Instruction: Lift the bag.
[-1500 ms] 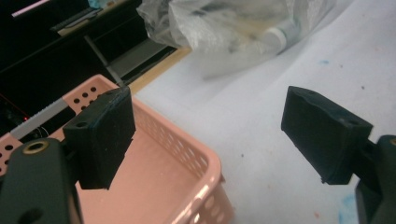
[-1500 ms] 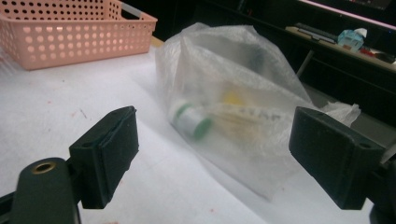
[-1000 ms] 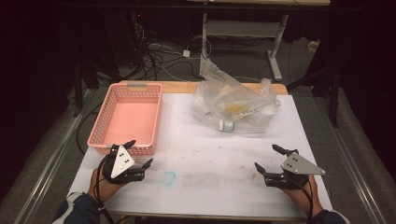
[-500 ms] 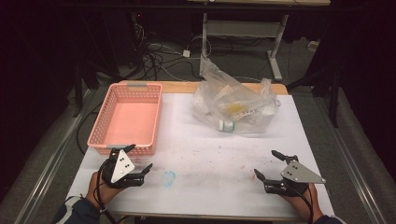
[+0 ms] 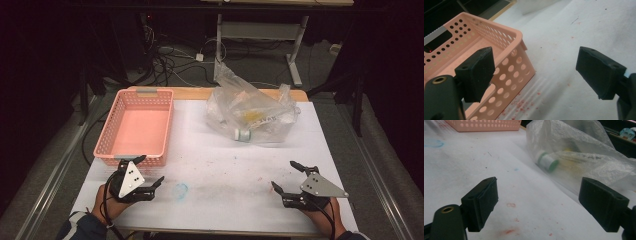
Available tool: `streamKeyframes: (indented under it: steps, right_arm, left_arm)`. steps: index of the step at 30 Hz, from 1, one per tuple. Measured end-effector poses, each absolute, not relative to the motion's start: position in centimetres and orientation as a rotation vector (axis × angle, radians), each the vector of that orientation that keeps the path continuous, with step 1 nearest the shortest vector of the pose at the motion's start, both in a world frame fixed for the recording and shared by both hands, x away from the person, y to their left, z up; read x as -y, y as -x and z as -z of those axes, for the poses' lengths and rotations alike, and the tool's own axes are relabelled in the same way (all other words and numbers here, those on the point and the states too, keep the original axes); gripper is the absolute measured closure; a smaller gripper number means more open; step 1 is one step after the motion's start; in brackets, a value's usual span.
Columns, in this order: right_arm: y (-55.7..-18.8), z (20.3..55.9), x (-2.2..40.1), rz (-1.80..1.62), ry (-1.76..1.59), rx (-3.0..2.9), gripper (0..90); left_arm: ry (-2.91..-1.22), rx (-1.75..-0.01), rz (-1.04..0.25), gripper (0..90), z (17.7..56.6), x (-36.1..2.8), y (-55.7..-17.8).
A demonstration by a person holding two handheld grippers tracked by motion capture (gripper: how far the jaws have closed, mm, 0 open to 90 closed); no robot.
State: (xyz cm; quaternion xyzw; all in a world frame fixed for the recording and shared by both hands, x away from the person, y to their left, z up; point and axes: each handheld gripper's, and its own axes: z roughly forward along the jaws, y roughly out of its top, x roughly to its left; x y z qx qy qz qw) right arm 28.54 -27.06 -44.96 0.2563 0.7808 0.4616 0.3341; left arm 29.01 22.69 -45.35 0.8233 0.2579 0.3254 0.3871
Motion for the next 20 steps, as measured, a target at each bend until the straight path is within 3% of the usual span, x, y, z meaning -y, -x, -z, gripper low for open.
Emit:
streamKeyframes:
  steps: [20]
  right_arm:
    - [-28.69, 45.01, 27.22, -1.205, -0.675, -2.041, 16.8]
  left_arm:
    - [-2.106, -0.645, -0.808, 15.2, 45.32, -22.21, -29.27]
